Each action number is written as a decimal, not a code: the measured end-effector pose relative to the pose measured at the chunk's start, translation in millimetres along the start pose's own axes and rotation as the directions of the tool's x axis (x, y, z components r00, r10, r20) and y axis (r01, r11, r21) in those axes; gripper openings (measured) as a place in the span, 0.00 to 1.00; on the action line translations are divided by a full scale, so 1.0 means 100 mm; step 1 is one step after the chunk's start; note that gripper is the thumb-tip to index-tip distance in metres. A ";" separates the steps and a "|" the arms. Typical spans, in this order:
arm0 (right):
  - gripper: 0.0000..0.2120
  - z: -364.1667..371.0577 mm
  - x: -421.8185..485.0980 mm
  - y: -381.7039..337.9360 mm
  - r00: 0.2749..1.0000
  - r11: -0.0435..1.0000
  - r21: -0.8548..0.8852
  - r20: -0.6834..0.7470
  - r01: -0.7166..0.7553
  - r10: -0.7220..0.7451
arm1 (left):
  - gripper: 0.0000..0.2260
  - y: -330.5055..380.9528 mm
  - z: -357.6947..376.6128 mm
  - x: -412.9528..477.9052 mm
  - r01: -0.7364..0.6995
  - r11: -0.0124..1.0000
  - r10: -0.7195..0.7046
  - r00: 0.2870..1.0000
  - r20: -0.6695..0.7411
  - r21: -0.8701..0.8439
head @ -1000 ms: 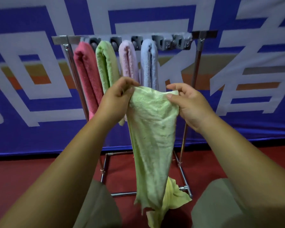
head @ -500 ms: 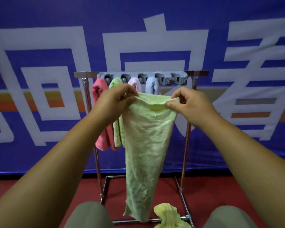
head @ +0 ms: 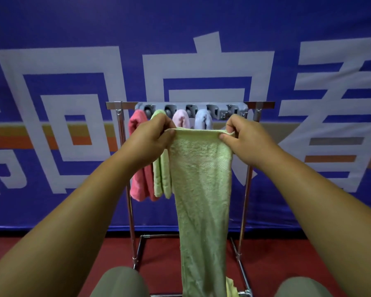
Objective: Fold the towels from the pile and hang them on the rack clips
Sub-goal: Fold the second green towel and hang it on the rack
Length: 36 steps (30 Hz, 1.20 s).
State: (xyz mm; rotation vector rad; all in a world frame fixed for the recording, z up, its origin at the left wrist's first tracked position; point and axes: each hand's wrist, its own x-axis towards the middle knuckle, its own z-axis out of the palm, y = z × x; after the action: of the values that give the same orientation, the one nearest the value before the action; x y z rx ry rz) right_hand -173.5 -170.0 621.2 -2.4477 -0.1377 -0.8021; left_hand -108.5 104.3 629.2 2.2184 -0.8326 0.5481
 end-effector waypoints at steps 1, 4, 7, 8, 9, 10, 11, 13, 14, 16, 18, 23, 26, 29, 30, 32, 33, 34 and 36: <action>0.12 -0.02 0.00 0.00 1.000 1.000 0.004 0.004 -0.001 0.001 | 0.03 0.01 0.00 0.01 -0.007 1.000 0.007 1.000 0.004 0.004; 0.10 -0.07 0.00 -0.02 1.000 0.999 0.044 -0.012 -0.003 0.004 | 0.02 0.02 -0.02 0.03 0.002 0.999 -0.002 1.000 -0.001 -0.038; 0.09 -0.09 0.04 -0.01 0.998 0.986 0.160 -0.031 -0.042 0.048 | 0.07 0.07 -0.05 0.04 0.014 0.994 -0.016 1.000 -0.015 -0.105; 0.11 -0.08 0.05 -0.01 0.997 0.972 0.226 -0.028 -0.065 0.073 | 0.06 0.09 -0.06 0.04 0.010 0.992 -0.014 1.000 -0.028 -0.127; 0.14 -0.08 0.06 -0.01 0.995 0.955 0.284 -0.020 -0.086 0.096 | 0.05 0.11 -0.06 0.04 0.014 0.986 -0.021 0.999 -0.043 -0.163; 0.16 -0.07 0.06 -0.01 0.993 0.940 0.324 -0.015 -0.108 0.120 | 0.05 0.13 -0.06 0.04 0.026 0.977 -0.038 0.998 -0.056 -0.214; 0.16 -0.08 0.06 -0.01 0.990 0.928 0.349 -0.012 -0.127 0.140 | 0.04 0.14 -0.07 0.04 0.042 0.964 -0.060 0.996 -0.064 -0.261; 0.11 -0.08 0.06 -0.01 0.983 0.903 0.396 -0.008 -0.165 0.183 | 0.04 0.14 -0.09 0.05 0.068 0.945 -0.093 0.994 -0.063 -0.319; 0.09 -0.08 0.06 0.00 0.978 0.886 0.423 -0.003 -0.187 0.208 | 0.03 0.14 -0.10 0.05 0.078 0.941 -0.103 0.993 -0.061 -0.329; 0.06 -0.06 0.08 0.01 0.969 0.847 0.483 0.012 -0.223 0.249 | 0.02 0.13 -0.13 0.07 0.103 0.932 -0.133 0.989 -0.062 -0.348; 0.04 -0.05 0.10 0.00 0.962 0.782 0.571 0.050 -0.249 0.270 | 0.03 0.13 -0.13 0.10 0.166 0.867 -0.203 0.979 -0.029 -0.469; 0.09 -0.03 0.11 -0.09 0.932 0.526 0.781 0.195 -0.336 0.305 | 0.10 0.18 -0.02 0.17 0.309 0.528 -0.349 0.928 0.129 -0.791; 0.09 -0.02 0.12 -0.09 0.928 0.545 0.764 0.194 -0.346 0.317 | 0.11 0.11 0.08 0.20 0.312 0.513 -0.407 0.909 0.093 -0.799; 0.05 0.04 0.12 -0.07 0.922 0.608 0.718 0.123 -0.339 0.368 | 0.08 -0.03 0.22 0.20 0.325 0.725 -0.448 0.892 -0.057 -0.608; 0.05 0.06 0.12 -0.06 0.915 0.588 0.736 0.105 -0.334 0.389 | 0.08 -0.04 0.26 0.20 0.321 0.751 -0.443 0.893 -0.080 -0.578; 0.05 0.09 0.12 -0.02 0.901 0.562 0.754 0.088 -0.339 0.425 | 0.07 -0.04 0.32 0.20 0.310 0.769 -0.433 0.896 -0.098 -0.560; 0.05 0.10 0.12 0.00 0.896 0.558 0.753 0.093 -0.349 0.435 | 0.07 -0.03 0.34 0.21 0.314 0.766 -0.437 0.894 -0.097 -0.561; 0.05 0.12 0.11 0.02 0.889 0.551 0.751 0.103 -0.363 0.445 | 0.06 -0.01 0.37 0.22 0.324 0.758 -0.446 0.891 -0.087 -0.566; 0.05 0.17 0.10 0.06 0.870 0.532 0.751 0.115 -0.392 0.479 | 0.08 -0.01 0.44 0.24 0.367 0.736 -0.481 0.875 -0.058 -0.568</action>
State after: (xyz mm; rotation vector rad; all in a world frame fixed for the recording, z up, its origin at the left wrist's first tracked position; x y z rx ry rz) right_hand -155.2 -166.6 612.4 -1.5127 0.1624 -0.4868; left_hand -84.4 62.8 613.5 1.7001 -0.2874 0.2555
